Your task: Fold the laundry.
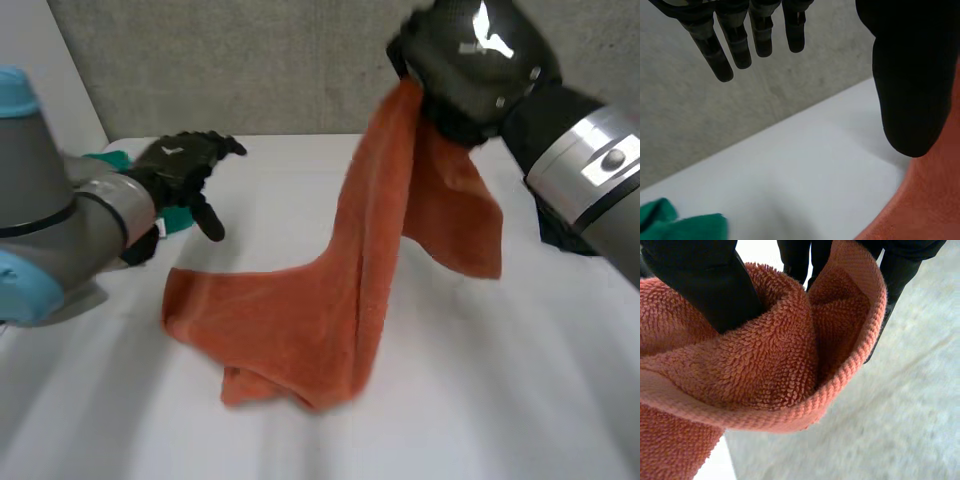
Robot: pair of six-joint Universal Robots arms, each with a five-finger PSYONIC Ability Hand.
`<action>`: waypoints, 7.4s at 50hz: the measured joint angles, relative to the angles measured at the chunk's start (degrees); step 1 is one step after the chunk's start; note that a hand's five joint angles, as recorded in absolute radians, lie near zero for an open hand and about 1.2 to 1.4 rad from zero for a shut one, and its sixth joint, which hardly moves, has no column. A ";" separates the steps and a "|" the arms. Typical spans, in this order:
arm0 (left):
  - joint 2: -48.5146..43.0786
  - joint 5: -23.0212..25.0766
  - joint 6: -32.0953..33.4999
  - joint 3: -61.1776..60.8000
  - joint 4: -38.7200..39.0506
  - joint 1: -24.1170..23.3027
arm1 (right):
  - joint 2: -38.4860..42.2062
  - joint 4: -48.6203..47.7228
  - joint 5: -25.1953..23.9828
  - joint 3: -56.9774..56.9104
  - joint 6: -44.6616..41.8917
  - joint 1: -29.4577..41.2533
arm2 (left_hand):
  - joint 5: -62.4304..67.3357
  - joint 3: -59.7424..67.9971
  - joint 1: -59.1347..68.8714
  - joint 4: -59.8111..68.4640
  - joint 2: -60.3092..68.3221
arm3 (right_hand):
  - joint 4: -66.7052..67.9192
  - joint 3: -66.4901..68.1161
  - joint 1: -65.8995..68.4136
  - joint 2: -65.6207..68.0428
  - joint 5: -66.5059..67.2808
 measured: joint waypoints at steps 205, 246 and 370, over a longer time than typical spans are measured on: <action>6.32 1.63 13.93 -27.28 10.90 8.83 | 1.79 32.31 15.20 -18.48 16.23 0.15 | 4.15 4.17 5.64 4.41 4.37 | -0.13 0.16 2.07 1.12 1.13; 0.08 -13.47 9.85 -21.55 21.22 1.98 | -2.78 34.96 17.42 -24.68 19.89 -4.76 | 52.20 53.78 53.31 54.93 54.43 | -0.01 0.16 2.07 1.12 1.13; 33.52 21.77 44.75 -49.34 -20.25 35.20 | 4.76 43.66 14.92 17.63 -49.19 -24.99 | 52.72 54.11 53.24 55.01 54.57 | 0.14 0.25 2.08 1.31 1.86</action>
